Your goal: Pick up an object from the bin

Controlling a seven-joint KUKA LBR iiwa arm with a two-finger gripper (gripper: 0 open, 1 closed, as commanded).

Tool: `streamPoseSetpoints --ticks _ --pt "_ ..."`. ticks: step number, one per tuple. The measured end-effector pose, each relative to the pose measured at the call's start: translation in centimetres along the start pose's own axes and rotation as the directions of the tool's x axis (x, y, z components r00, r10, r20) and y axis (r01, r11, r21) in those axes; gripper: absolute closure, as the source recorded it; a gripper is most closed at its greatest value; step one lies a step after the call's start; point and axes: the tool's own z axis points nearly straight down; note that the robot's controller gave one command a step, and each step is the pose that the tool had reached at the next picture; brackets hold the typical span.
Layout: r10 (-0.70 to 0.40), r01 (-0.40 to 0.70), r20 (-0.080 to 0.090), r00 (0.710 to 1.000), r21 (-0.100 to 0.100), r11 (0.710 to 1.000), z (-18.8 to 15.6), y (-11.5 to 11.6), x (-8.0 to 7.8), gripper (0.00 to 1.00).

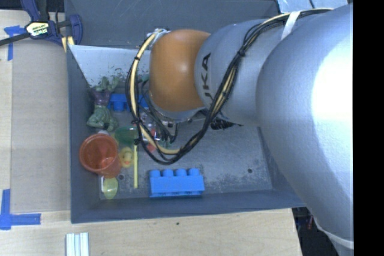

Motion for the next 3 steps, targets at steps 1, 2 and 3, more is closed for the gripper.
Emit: streamPoseSetpoints --ticks 1,2,3 --pt "-0.055 0.055 0.001 0.998 -0.001 0.998 -0.9 -2.3 3.9 1.00" --pt "0.070 -0.070 0.005 0.998 -0.002 0.998 -2.4 -7.9 1.9 1.00" --pt "0.027 -0.027 0.003 1.000 0.000 1.000 -0.6 -6.4 3.2 1.00"
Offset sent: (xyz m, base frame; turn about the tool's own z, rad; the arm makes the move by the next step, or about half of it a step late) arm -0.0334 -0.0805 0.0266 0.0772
